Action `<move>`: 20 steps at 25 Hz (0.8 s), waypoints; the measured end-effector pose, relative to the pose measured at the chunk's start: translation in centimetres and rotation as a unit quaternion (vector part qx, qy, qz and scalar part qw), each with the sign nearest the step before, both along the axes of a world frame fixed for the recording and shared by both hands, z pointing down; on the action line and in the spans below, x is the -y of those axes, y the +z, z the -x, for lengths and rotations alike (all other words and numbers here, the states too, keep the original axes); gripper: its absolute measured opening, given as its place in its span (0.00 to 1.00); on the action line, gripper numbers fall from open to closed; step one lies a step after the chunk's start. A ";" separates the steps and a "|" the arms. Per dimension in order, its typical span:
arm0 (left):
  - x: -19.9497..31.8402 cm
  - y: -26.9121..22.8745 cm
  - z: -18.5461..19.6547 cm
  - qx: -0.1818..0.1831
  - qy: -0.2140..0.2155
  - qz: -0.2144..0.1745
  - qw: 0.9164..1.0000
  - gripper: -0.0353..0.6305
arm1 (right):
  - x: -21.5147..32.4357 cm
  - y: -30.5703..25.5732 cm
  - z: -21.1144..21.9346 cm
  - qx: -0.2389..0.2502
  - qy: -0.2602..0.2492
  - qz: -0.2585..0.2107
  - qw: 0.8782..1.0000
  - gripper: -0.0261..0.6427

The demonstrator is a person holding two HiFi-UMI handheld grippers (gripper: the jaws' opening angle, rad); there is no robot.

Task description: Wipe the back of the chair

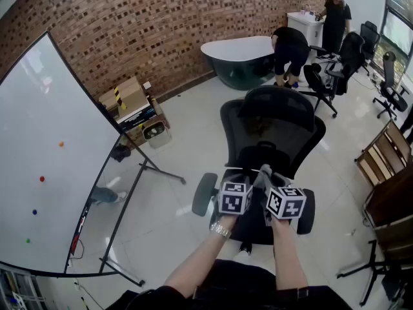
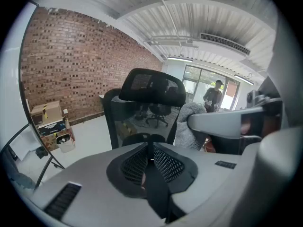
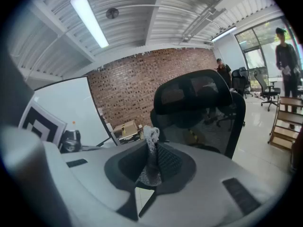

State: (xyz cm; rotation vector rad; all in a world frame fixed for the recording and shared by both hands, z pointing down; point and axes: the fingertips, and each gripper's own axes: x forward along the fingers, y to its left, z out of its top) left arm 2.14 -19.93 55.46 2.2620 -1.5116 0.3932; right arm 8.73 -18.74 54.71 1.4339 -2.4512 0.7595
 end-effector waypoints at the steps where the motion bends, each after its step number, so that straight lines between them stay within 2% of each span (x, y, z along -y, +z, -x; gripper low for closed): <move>1: 0.1 0.3 0.1 0.003 -0.001 0.004 1.000 0.11 | 0.7 0.4 -0.8 0.002 0.010 0.005 1.000 0.11; 4: 0.7 1.3 1.0 0.009 -0.005 0.014 1.000 0.11 | 2.8 1.2 -2.1 0.008 0.034 0.014 0.999 0.11; 8: 2.5 2.2 2.3 0.005 -0.012 0.018 1.000 0.11 | 5.4 0.4 -0.7 0.005 0.027 0.004 1.000 0.11; 12: 3.7 1.2 2.6 0.001 -0.010 0.005 1.000 0.11 | 9.6 -3.1 1.5 -0.009 0.011 -0.039 0.999 0.11; 18: 5.0 -0.1 4.0 0.002 -0.010 -0.007 1.000 0.11 | 16.8 -10.3 5.0 -0.036 0.022 -0.119 0.992 0.11; 20: 5.4 -0.4 4.1 -0.001 -0.010 -0.009 1.000 0.11 | 18.8 -11.0 5.9 -0.051 0.029 -0.126 0.990 0.11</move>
